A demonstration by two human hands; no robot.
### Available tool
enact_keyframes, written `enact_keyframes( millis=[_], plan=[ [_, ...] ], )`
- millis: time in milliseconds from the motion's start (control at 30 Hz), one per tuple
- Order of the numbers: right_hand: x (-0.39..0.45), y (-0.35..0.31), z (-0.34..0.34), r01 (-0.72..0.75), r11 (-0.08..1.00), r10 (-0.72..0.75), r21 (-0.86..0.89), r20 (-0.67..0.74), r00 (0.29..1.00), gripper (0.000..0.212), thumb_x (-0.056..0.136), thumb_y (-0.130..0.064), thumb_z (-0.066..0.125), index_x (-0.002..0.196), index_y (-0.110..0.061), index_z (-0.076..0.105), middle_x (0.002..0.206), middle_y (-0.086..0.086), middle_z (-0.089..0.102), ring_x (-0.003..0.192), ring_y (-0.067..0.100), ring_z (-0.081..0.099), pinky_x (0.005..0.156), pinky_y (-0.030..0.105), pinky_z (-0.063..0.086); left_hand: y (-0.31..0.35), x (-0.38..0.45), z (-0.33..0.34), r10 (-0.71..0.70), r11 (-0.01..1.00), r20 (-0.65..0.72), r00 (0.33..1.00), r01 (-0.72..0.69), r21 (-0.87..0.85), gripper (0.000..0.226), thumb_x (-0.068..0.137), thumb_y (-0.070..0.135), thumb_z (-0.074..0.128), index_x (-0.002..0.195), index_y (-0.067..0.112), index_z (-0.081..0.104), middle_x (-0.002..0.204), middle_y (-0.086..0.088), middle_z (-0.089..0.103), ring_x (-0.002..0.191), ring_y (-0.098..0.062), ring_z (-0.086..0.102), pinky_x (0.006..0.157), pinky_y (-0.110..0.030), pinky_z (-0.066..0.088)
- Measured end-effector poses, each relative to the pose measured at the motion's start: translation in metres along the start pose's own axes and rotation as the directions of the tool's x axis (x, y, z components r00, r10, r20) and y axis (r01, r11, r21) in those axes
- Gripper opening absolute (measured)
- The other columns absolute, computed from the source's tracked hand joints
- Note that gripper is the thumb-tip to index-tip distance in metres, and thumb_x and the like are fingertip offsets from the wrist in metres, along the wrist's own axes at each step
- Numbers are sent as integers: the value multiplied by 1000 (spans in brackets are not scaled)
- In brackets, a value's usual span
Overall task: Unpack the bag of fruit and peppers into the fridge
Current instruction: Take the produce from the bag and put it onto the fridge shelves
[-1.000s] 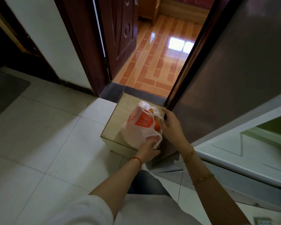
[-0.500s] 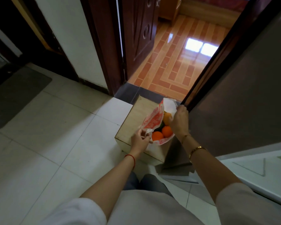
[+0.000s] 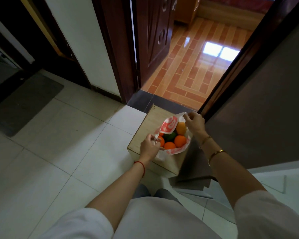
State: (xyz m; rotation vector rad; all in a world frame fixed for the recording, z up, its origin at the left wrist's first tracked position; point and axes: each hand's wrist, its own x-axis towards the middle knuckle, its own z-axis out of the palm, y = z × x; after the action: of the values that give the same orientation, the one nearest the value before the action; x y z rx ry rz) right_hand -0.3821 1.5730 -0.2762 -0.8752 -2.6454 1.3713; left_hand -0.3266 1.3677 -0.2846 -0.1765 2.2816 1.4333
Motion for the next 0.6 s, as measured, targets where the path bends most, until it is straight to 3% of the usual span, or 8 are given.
enact_keyframes(
  millis=[100,200,333,467,533,600],
  plan=[
    [-17,-7,-10,11,999,-12,30,31,999,27,99,-22,53,114,-3,65,103,9,64,88,16,59,79,28,53,15,-5,-12,19,999,-37,999,-17,51,19,99,22,54,114,10,53,103,-2,59,91,-18,60,72,-25,51],
    [-35,-11,-21,-18,996,13,86,56,998,26,99,-15,51,116,-1,64,93,6,61,67,6,48,60,15,40,25,-15,-27,55,995,-80,995,-47,93,15,100,26,52,110,15,50,103,-5,63,90,-20,66,74,-31,57],
    [-65,-9,-32,-118,971,96,207,116,989,26,98,-9,48,117,0,64,82,-3,57,73,17,53,63,22,46,31,-39,-48,98,984,-92,991,-83,160,7,99,18,49,105,20,46,100,-6,64,83,-23,70,74,-40,63],
    [-104,-5,-38,-166,950,121,264,179,976,26,98,-15,51,117,-3,65,89,4,59,84,25,58,80,38,55,33,-71,-64,149,957,-91,985,-121,262,8,100,15,48,104,21,44,98,-4,61,84,-21,67,67,-28,60],
    [-125,-1,-42,-192,943,135,270,217,967,28,99,-18,51,119,-3,64,90,5,60,83,22,58,79,36,55,34,-89,-68,153,948,-89,984,-121,296,7,100,16,49,104,20,45,98,-5,61,85,-21,68,66,-26,59],
    [-148,3,-50,-216,936,142,279,261,955,27,99,-17,49,119,-4,63,83,2,58,73,15,56,66,24,51,32,-108,-70,159,942,-92,983,-123,312,7,101,17,50,105,20,45,98,-3,60,86,-20,67,68,-27,59]
  ],
)
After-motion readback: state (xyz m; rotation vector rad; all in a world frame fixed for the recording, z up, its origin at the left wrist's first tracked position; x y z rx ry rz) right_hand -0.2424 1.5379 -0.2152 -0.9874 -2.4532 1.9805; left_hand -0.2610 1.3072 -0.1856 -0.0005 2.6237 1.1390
